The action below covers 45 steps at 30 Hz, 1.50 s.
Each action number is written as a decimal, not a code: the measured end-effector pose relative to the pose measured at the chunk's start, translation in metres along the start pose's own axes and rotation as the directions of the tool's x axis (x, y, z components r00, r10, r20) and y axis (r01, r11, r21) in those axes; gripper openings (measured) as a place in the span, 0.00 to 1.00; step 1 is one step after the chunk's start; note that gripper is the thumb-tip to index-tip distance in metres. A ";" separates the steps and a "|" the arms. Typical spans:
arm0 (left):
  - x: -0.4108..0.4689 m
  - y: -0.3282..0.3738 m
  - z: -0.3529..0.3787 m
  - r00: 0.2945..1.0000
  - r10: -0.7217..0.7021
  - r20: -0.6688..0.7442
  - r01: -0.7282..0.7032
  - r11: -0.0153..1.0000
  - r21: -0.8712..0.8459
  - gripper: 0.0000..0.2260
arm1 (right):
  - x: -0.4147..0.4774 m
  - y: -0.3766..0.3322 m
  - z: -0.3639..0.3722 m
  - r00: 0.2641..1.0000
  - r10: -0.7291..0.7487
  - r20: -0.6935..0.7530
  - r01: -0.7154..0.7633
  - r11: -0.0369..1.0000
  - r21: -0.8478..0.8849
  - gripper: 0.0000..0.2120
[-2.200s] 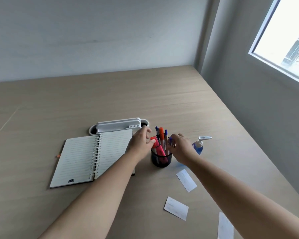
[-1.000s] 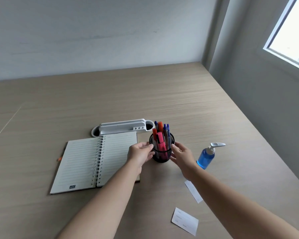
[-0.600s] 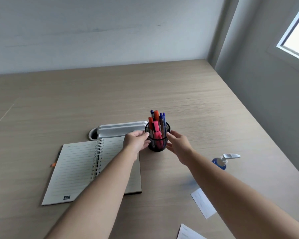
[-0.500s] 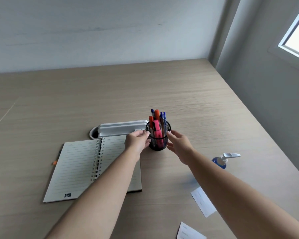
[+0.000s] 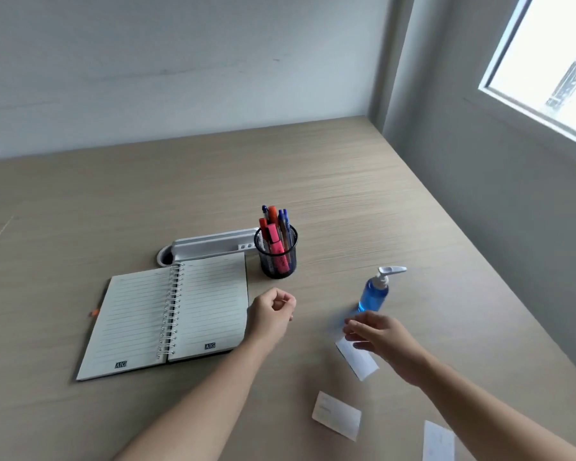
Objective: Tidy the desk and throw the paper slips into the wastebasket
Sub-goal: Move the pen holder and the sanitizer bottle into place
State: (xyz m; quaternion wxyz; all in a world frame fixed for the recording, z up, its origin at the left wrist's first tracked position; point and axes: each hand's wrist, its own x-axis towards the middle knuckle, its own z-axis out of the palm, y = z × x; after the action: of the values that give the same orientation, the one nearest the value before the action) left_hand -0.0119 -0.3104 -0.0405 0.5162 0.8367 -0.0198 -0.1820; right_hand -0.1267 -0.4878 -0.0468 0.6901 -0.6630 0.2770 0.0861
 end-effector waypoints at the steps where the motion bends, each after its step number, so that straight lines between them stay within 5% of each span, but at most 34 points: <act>1: -0.005 0.003 0.007 0.999 0.034 0.029 -0.035 0.999 0.028 0.06 | -0.005 0.003 -0.013 1.000 0.006 -0.009 -0.006 1.000 -0.023 0.05; 5: -0.014 0.040 0.030 0.976 0.185 0.113 -0.195 0.977 0.087 0.01 | -0.004 -0.002 -0.055 0.990 -0.026 -0.137 0.002 0.986 -0.168 0.03; 12: -0.008 0.113 0.069 0.884 0.277 0.376 -0.382 0.893 0.240 0.15 | 0.017 -0.024 -0.053 0.965 -0.179 -0.193 0.110 0.941 -0.320 0.19; 18: -0.004 0.113 0.083 0.906 0.301 0.298 -0.379 0.891 0.250 0.03 | 0.029 -0.019 -0.039 0.939 -0.255 -0.232 0.168 0.926 -0.337 0.21; 39: 0.099 0.133 0.049 0.940 0.314 0.137 -0.341 0.892 0.297 0.06 | 0.141 -0.085 -0.012 0.928 -0.343 -0.146 0.250 0.863 -0.439 0.19; 45: 0.089 0.129 0.046 0.922 0.374 0.104 -0.383 0.831 0.405 0.18 | 0.126 -0.085 -0.022 0.932 -0.310 -0.186 0.198 0.869 -0.454 0.24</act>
State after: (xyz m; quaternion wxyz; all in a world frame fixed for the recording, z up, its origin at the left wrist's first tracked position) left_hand 0.0761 -0.4293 0.0279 0.3510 0.9049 -0.2285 -0.0763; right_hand 0.0134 -0.5491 -0.0346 0.4919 -0.8343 0.2466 -0.0329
